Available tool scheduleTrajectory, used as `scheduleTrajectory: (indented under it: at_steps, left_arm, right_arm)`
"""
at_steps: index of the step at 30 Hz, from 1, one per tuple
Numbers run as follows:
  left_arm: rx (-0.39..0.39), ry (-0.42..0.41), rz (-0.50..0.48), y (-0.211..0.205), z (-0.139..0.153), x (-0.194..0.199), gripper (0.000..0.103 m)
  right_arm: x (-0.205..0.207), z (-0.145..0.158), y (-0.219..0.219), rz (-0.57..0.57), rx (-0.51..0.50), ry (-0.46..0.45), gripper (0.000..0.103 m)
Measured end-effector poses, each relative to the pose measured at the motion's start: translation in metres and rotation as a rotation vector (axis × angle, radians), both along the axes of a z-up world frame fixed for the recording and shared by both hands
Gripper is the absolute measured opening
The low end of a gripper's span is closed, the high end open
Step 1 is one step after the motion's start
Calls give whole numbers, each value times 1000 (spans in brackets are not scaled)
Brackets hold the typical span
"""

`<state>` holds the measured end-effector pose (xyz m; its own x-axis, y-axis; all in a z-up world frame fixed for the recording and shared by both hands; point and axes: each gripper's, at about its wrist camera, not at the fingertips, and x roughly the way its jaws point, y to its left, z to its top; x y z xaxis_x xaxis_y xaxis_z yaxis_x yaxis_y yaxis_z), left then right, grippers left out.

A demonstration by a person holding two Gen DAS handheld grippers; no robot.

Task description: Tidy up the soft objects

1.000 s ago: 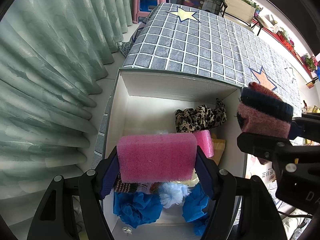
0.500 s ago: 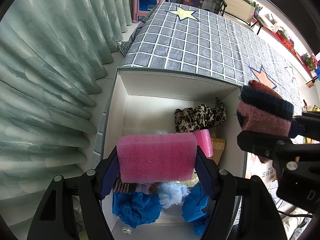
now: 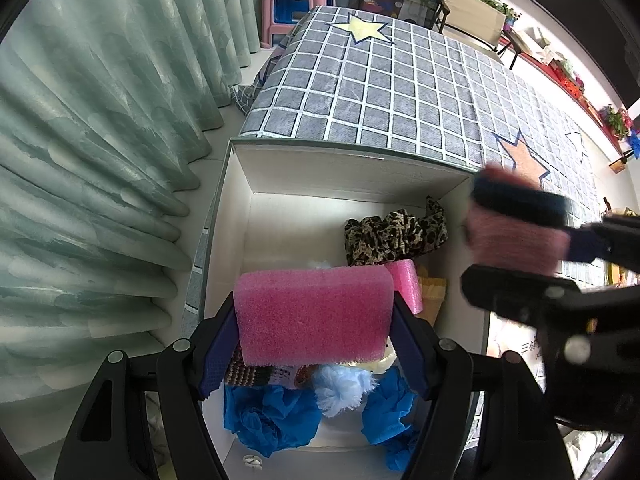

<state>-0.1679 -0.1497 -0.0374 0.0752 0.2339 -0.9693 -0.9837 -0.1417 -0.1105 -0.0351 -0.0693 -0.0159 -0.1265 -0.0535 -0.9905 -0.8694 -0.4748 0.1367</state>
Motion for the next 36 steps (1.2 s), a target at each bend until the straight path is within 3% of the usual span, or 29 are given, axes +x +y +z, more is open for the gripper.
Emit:
scheduleTrajectory:
  at_steps: [1,5,6,7,9,11,18,29,36]
  left_arm:
    - [1,14,3,-1,1,0,75]
    - [-28,99,21,-1,4,1,79]
    - [-35,120,20,-1,5,2,79]
    - [-38,110,21,-2,5,1,80]
    - [-43,35,28,-4,4,-4,80]
    - [-45,-16,36,-5,5,-8,79]
    - [-39,-46,30,-19,19,-6,80]
    - [-31,18,26,-55,43,-1,80]
    - [-56,6,13,-64,41,1,80]
  right_arm:
    - [0,1,0,1,4,2,65]
    - [-2,5,-2,18,20,-4,66]
    - [-3,6,-2,20,22,-6,71]
    - [-3,7,-3,22,23,-7,88]
    - [-2,10,-4,20,37,-6,94]
    - [0,15,-4,17,45,-1,94]
    - [2,38,-13,16,68,16,94]
    - [9,53,-42,7,55,18,95]
    - [16,52,-51,-3,45,-3,95]
